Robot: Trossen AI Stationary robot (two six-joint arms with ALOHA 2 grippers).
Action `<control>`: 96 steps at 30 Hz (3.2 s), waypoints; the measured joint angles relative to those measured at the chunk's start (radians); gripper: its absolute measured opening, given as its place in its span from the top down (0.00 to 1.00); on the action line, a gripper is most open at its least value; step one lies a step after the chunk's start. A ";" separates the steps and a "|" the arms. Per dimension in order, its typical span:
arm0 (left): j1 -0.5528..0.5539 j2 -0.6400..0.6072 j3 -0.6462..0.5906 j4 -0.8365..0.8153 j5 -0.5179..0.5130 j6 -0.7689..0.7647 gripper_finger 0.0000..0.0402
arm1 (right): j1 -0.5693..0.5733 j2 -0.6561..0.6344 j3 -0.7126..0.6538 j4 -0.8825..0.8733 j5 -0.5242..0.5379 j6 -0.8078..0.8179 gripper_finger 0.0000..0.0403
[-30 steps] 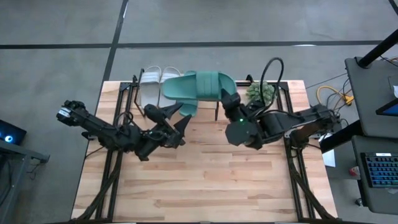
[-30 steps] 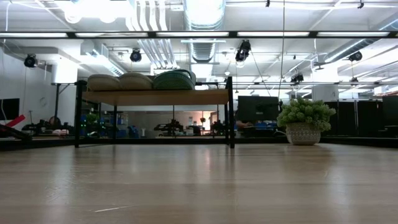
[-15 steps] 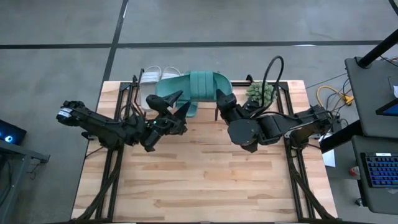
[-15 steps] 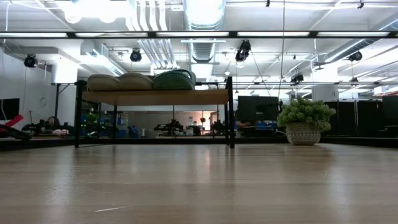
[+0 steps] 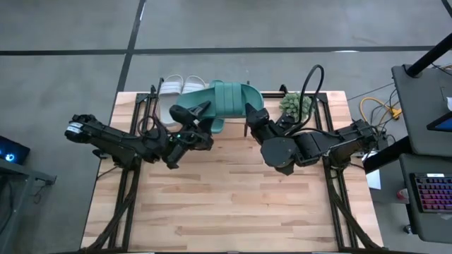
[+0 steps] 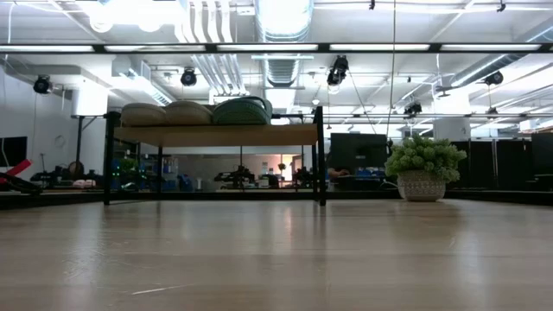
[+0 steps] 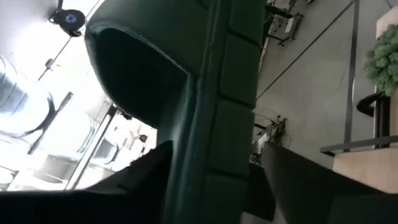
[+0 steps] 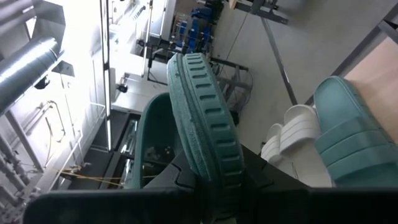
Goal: Pick and place slides into the shelf
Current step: Put the green slipper on the shelf
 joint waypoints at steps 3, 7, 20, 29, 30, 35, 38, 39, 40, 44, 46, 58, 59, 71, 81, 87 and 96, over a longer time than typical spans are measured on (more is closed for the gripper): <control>0.000 0.000 0.000 0.003 -0.003 0.025 0.59 | 0.000 0.000 0.000 0.000 0.000 -0.001 0.85; 0.000 -0.001 0.002 -0.002 -0.006 0.028 0.87 | 0.000 0.000 0.000 0.004 -0.003 -0.001 0.77; 0.000 -0.009 0.005 -0.001 0.011 0.023 0.88 | 0.002 -0.053 0.001 -0.008 -0.186 -0.169 0.70; -0.003 -0.018 0.005 -0.011 0.118 0.048 0.88 | -0.008 -0.108 0.001 -0.112 -0.348 -0.179 0.46; -0.003 -0.018 0.005 -0.012 0.127 0.050 0.88 | -0.007 -0.110 0.001 -0.137 -0.350 -0.163 0.43; -0.003 -0.024 -0.004 -0.015 0.141 0.051 0.88 | -0.007 -0.138 0.001 -0.277 -0.430 -0.108 0.29; -0.003 -0.048 -0.012 -0.048 0.153 0.043 0.88 | -0.005 -0.169 0.001 -0.336 -0.469 -0.089 0.23; -0.003 -0.060 -0.017 -0.066 0.163 0.043 0.88 | -0.003 -0.182 0.001 -0.349 -0.480 -0.089 0.21; -0.003 -0.074 -0.025 -0.082 0.175 0.041 0.88 | -0.002 -0.194 0.001 -0.357 -0.486 -0.091 0.20; -0.013 -0.145 -0.071 -0.183 0.275 -0.017 0.88 | -0.002 -0.258 0.001 -0.365 -0.516 -0.126 0.16; -0.024 -0.180 -0.085 -0.237 0.332 -0.058 0.88 | -0.002 -0.284 0.001 -0.366 -0.535 -0.141 0.15; -0.047 -0.269 -0.124 -0.293 0.564 -0.090 0.88 | -0.003 -0.317 0.001 -0.337 -0.891 -0.137 0.15; -0.048 -0.268 -0.127 -0.295 0.582 -0.083 0.88 | -0.003 -0.311 0.001 -0.324 -0.921 -0.132 0.15; -0.019 -0.268 -0.150 -0.292 0.660 -0.085 0.88 | 0.016 -0.249 0.000 -0.256 -1.064 -0.045 0.16; 0.026 -0.268 -0.159 -0.291 0.694 -0.080 0.88 | 0.065 -0.182 0.000 -0.157 -1.077 -0.014 0.19; 0.032 -0.268 -0.159 -0.291 0.699 -0.063 0.88 | 0.070 -0.162 0.000 -0.150 -1.078 -0.007 0.19; 0.032 -0.268 -0.159 -0.291 0.699 -0.063 0.88 | 0.071 -0.169 0.000 -0.150 -1.075 -0.015 0.44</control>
